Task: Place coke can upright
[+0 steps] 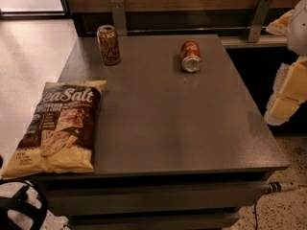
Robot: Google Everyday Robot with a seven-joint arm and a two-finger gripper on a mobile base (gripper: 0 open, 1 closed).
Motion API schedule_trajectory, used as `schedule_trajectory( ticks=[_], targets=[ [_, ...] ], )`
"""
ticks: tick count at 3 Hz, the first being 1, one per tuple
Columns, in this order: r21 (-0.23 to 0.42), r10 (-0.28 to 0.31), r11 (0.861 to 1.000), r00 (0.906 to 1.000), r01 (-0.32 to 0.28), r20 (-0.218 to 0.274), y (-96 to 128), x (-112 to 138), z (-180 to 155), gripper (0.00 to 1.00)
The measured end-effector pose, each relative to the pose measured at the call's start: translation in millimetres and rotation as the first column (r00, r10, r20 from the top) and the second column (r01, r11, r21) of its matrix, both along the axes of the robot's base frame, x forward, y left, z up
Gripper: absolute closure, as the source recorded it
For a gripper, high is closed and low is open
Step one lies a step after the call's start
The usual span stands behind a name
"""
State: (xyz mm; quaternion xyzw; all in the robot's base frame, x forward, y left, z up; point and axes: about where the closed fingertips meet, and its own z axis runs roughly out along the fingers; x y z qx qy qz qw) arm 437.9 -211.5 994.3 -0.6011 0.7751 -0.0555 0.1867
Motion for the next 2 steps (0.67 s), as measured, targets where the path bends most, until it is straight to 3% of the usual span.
schedule_trajectory(
  ticks=[2],
  targets=[
    [0.033, -0.024, 0.999, 0.9997, 0.024, -0.001, -0.1, 11.4, 9.7, 0.0]
  ],
)
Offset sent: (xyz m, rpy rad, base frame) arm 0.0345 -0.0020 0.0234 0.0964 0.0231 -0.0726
